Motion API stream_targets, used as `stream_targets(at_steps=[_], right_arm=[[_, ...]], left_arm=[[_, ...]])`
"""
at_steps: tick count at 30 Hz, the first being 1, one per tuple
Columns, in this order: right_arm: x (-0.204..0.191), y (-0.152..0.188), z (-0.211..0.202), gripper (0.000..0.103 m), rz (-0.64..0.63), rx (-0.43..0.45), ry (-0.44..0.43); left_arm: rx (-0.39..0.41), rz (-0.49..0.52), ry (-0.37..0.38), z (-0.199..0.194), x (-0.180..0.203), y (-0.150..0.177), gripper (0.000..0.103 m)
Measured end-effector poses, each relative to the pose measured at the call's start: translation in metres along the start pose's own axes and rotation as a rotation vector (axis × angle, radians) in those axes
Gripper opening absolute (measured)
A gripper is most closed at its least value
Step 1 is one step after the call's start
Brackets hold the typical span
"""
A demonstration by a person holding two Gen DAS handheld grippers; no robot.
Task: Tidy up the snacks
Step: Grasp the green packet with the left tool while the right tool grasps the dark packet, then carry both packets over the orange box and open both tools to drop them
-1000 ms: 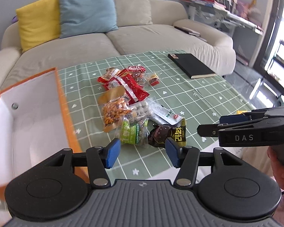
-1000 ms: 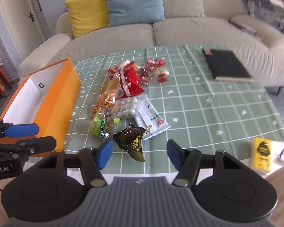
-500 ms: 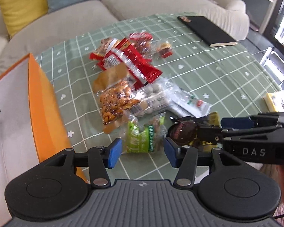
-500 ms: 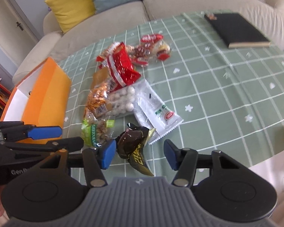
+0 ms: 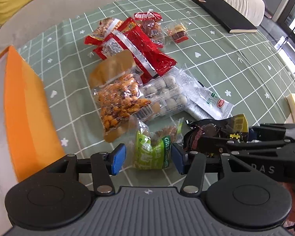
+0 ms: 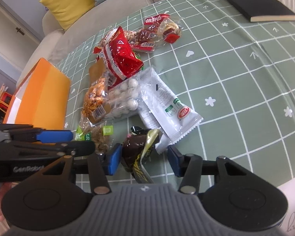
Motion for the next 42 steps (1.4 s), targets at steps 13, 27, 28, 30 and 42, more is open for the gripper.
stream_targets(at_steps=[13,27,28,30,42], right_arm=[[-0.009,0.003,-0.003,0.027,-0.04,0.017,-0.012],[-0.016,0.005,-0.043,0.026,-0.097,0.104,0.071],[-0.02,0.004,-0.047,0.026,-0.109,0.114,0.075],[-0.03,0.0,-0.057,0.026,-0.132,0.134,0.061],[-0.166,-0.037,-0.07,0.026,-0.43,0.183,-0.044]], left_arm=[[0.0,0.011,-0.011,0.014,0.009,-0.006,0.052],[0.13,-0.072,0.021,-0.033,0.014,0.009,0.047],[0.15,-0.081,0.018,-0.041,0.012,0.01,0.047],[0.193,-0.104,0.013,-0.06,0.003,0.012,0.047],[0.297,-0.301,-0.157,-0.127,-0.117,0.037,0.047]])
Point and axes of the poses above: each gripper's, at about its wrist camera, not at the fingertips, and z roughly the way its jaws point, x to its right, y to its underside, the point moved 8 cm from there along z, roughly the way its jaws point, and after that the axes turned 13 degrees about -x, right-handed, at the moved point
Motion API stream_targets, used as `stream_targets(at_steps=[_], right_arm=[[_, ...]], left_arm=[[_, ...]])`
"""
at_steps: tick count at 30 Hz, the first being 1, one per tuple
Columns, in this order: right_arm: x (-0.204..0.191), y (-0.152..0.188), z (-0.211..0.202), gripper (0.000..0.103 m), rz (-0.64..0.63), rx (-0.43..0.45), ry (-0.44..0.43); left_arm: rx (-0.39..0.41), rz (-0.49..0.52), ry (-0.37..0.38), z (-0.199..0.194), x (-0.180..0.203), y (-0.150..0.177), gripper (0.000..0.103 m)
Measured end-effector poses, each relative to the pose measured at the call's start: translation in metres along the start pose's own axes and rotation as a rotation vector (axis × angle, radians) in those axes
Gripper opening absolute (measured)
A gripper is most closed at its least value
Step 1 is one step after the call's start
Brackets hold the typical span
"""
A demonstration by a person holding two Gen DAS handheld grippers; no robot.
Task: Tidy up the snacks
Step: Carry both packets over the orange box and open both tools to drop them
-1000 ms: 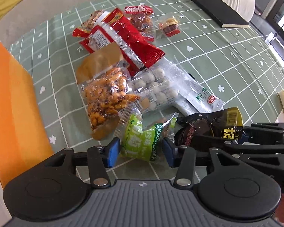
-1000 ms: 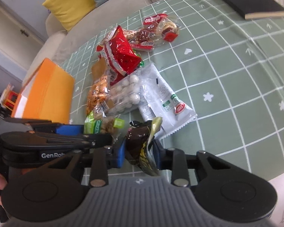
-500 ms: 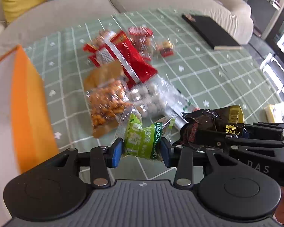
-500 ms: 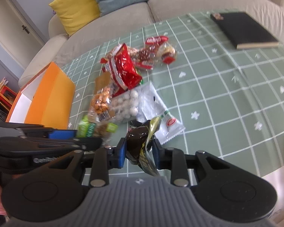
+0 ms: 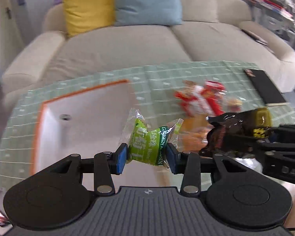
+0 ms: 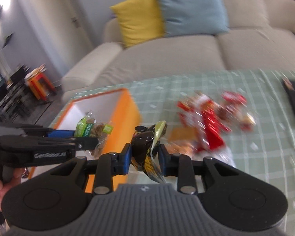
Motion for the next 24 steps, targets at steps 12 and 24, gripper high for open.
stream_targets(at_steps=[12,24], right_arm=[[-0.113,-0.058,0.083,0.026,-0.434,-0.075,0.085],[-0.136,-0.055,0.16,0.026,-0.695,-0.196,0.221]], left_arm=[[-0.076,0.016,-0.084,0.047,-0.079,0.0,0.047],[-0.155,0.112,-0.143,0.092,-0.096,0.001,0.047]])
Point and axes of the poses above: each gripper's, at about its wrist camera, not at the fingertips, and z roughly the way its jaws point, x to its right, y to its underside, the point moved 8 cm from there along z, roughly the way its jaws point, and after that the axes turned 13 degrees about -x, right-handed, at the moved point
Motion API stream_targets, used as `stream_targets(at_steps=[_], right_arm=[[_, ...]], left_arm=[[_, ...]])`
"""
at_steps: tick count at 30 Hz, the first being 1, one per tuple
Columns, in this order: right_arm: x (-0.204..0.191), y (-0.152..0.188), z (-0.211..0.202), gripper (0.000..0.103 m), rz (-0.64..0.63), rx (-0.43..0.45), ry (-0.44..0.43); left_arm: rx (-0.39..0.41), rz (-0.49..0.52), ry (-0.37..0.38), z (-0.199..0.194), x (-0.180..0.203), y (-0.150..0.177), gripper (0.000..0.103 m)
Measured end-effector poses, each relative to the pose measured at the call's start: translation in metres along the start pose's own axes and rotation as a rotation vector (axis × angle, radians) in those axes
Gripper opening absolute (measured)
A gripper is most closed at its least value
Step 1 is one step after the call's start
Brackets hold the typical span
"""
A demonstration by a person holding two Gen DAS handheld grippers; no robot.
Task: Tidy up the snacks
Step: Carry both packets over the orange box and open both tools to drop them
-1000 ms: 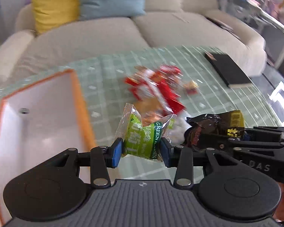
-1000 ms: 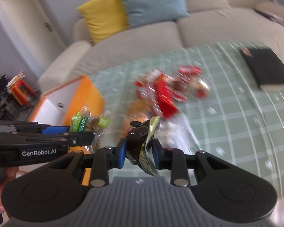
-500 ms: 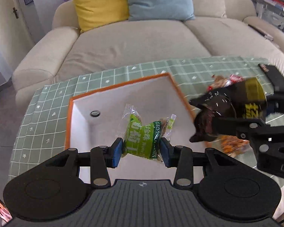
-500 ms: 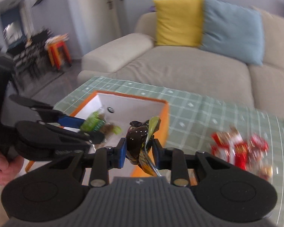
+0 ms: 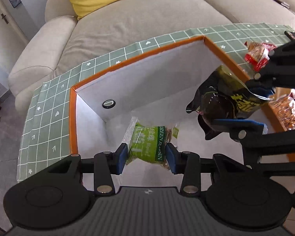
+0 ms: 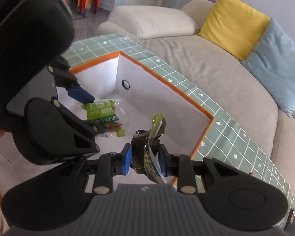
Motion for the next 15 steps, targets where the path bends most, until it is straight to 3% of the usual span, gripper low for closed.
stream_targets(at_steps=[5,13,15], right_arm=[[-0.001,-0.007,0.016,0.026,-0.037,-0.017,0.032],[0.006,-0.01,0.029,0.027,-0.025,-0.046,0.045],[0.008,-0.011,0.029,0.026,-0.021,-0.041,0.056]], left_arm=[[-0.002,-0.003,0.01,0.009,-0.005,-0.003,0.038],[0.002,-0.033,0.013,0.011,-0.012,-0.005,0.038],[0.012,-0.043,0.008,0.01,-0.014,-0.005,0.043]])
Point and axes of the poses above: each gripper's, at about its wrist camera, not at the fingertips, and z roughly the way its jaws point, x to its right, y to its underside, the point moved 8 cm from there along z, roughly the way its jaws point, and after that the axes turned 13 degrees about -x, right-handed, at the moved point
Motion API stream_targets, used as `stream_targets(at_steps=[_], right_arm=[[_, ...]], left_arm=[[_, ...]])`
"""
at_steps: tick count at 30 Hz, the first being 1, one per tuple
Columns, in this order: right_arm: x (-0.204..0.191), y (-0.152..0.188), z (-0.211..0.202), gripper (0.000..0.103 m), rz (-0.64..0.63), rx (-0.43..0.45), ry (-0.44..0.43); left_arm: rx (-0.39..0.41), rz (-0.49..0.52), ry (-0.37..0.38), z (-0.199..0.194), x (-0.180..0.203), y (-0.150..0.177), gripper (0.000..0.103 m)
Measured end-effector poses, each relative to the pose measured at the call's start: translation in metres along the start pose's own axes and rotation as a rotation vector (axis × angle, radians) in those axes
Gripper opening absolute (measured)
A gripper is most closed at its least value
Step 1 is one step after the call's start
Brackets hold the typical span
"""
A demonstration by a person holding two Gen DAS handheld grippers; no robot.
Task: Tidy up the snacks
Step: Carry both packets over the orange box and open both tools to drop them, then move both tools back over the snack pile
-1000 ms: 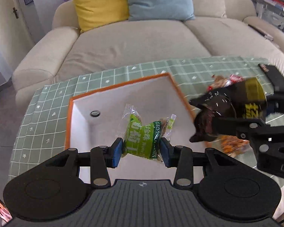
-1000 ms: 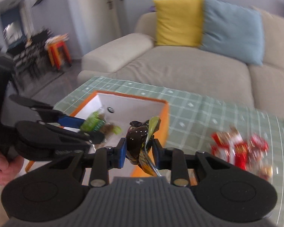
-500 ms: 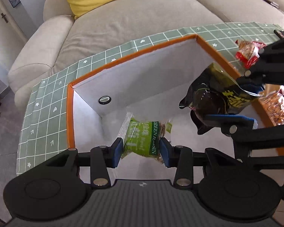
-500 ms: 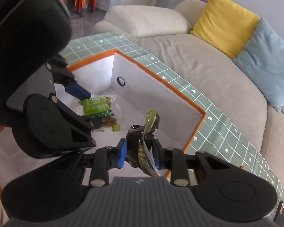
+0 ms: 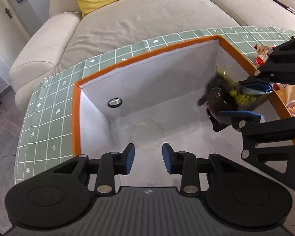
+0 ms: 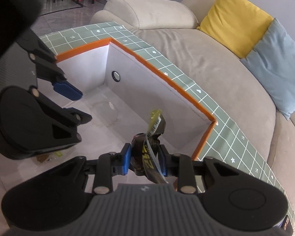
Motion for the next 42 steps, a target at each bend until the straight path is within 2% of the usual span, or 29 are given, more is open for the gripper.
stream_targets(at_steps=[1,3,12,17,20,27,31,34,37,42], right_arm=[[0.001,-0.002,-0.001,0.027,0.001,0.011,0.011],[0.003,-0.003,-0.005,0.036,-0.002,0.035,0.02],[0.012,0.001,-0.035,0.045,0.07,0.11,-0.01],[0.021,0.01,-0.056,0.06,0.14,0.139,-0.009],[0.03,0.021,-0.071,0.064,0.193,0.158,0.015],[0.054,0.064,-0.115,0.075,0.348,0.233,0.036],[0.064,0.099,-0.135,0.079,0.439,0.277,0.024],[0.069,0.129,-0.145,0.079,0.504,0.302,0.029],[0.073,0.161,-0.147,0.079,0.561,0.297,0.049],[0.076,0.217,-0.14,0.08,0.672,0.254,0.057]], left_arm=[[0.006,-0.004,-0.002,-0.002,-0.001,0.0,0.045],[0.018,-0.011,-0.006,-0.005,-0.003,0.0,0.05],[0.054,0.007,-0.025,-0.028,0.004,0.003,0.062],[0.06,0.01,-0.049,-0.048,0.01,0.006,0.065],[0.104,0.008,-0.036,-0.067,0.017,0.007,0.069],[0.215,-0.022,-0.01,-0.107,0.043,0.007,0.071],[0.292,-0.03,0.029,-0.128,0.064,0.011,0.075],[0.344,0.002,0.068,-0.139,0.086,0.016,0.076],[0.375,0.052,0.123,-0.144,0.114,0.023,0.082],[0.362,0.132,0.141,-0.133,0.159,0.032,0.083]])
Point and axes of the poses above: each gripper's, at about its wrist camera, not at the fingertips, and z roughly the way its jaws point, x to its right, y to its underside, the point moved 8 cm from there along z, roughly the way its jaws point, and after that the axes turned 13 degrees about -x, right-handed, at the moved point
